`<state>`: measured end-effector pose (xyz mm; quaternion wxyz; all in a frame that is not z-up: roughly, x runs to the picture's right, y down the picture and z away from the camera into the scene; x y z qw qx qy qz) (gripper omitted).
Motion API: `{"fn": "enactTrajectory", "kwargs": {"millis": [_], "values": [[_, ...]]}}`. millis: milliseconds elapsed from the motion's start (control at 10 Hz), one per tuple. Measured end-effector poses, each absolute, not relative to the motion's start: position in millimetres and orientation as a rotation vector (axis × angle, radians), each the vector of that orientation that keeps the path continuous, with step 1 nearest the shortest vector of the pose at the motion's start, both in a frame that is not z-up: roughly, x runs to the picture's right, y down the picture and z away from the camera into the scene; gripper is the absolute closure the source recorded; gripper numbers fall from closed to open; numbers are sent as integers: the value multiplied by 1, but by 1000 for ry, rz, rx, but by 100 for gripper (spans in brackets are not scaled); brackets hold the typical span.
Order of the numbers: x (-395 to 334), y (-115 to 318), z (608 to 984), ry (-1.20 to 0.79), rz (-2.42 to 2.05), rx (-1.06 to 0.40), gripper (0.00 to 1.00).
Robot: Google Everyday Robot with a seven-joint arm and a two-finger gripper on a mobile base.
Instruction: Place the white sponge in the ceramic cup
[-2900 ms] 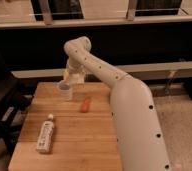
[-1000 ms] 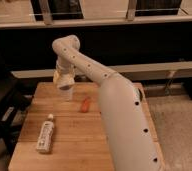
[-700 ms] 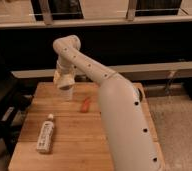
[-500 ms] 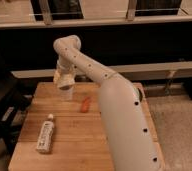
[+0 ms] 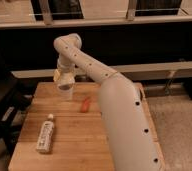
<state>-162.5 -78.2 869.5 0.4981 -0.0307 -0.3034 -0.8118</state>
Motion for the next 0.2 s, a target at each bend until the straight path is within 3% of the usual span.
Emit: {"fn": "enactTrajectory", "kwargs": {"millis": [200], "values": [[-158,-84,866,-741,-1975,-67,20]]}}
